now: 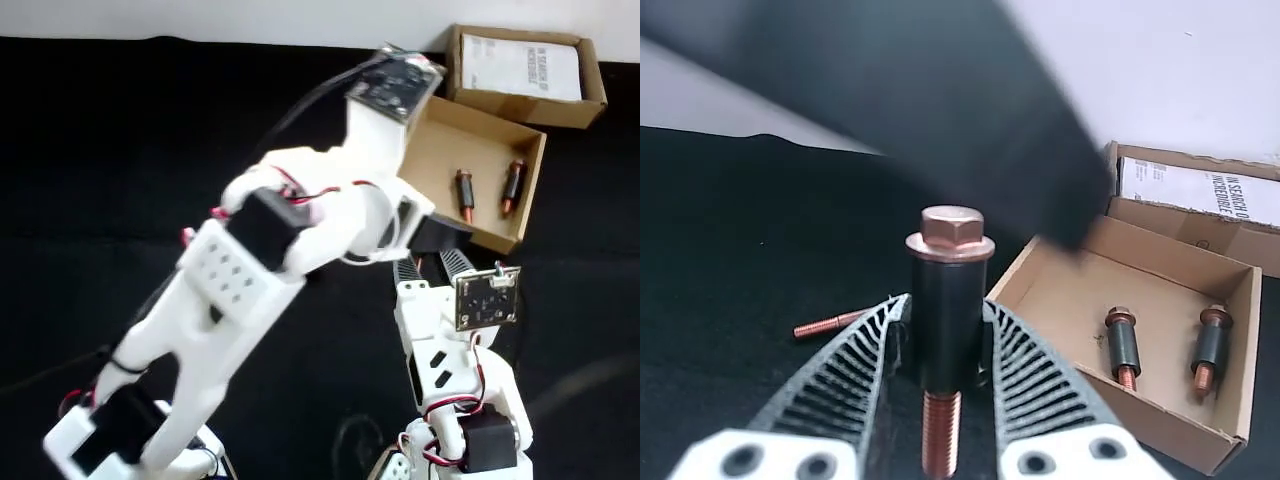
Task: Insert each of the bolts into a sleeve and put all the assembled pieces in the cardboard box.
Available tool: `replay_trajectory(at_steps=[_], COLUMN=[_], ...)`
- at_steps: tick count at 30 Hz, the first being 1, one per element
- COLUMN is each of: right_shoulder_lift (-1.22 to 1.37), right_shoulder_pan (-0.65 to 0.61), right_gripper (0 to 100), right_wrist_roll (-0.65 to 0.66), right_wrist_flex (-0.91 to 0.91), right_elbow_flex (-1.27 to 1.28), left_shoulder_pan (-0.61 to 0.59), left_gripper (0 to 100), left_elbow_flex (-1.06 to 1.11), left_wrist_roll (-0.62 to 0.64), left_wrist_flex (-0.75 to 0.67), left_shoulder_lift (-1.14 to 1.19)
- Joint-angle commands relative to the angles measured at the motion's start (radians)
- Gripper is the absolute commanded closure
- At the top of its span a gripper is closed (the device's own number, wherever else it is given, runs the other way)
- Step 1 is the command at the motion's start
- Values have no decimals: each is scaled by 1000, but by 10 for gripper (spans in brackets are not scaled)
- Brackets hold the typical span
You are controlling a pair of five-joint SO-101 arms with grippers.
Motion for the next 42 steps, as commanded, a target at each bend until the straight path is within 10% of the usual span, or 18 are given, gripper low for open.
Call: replay_trajectory(at_steps=[1,7,14,24,42], right_shoulder_lift=[-18,-18,-16,191,760], right_shoulder_pan=[-4,51,168,173,171], right_gripper=[992,992,992,992,992], right_wrist_roll=[12,12,11,8,6], right_wrist_flex=[-2,-2,-1,1,101], right_elbow_flex=[-5,4,-19,-236,-585], left_shoulder_pan=[-4,-19,-228,-481,-591], left_gripper=[628,654,982,992,992], left_elbow_flex=[-39,-38,-4,337,1133], left_wrist_roll=[3,9,9,9,8], left_wrist_flex=[55,236,321,308,-362], left_shoulder_lift=[-114,-229,-272,-271,-269])
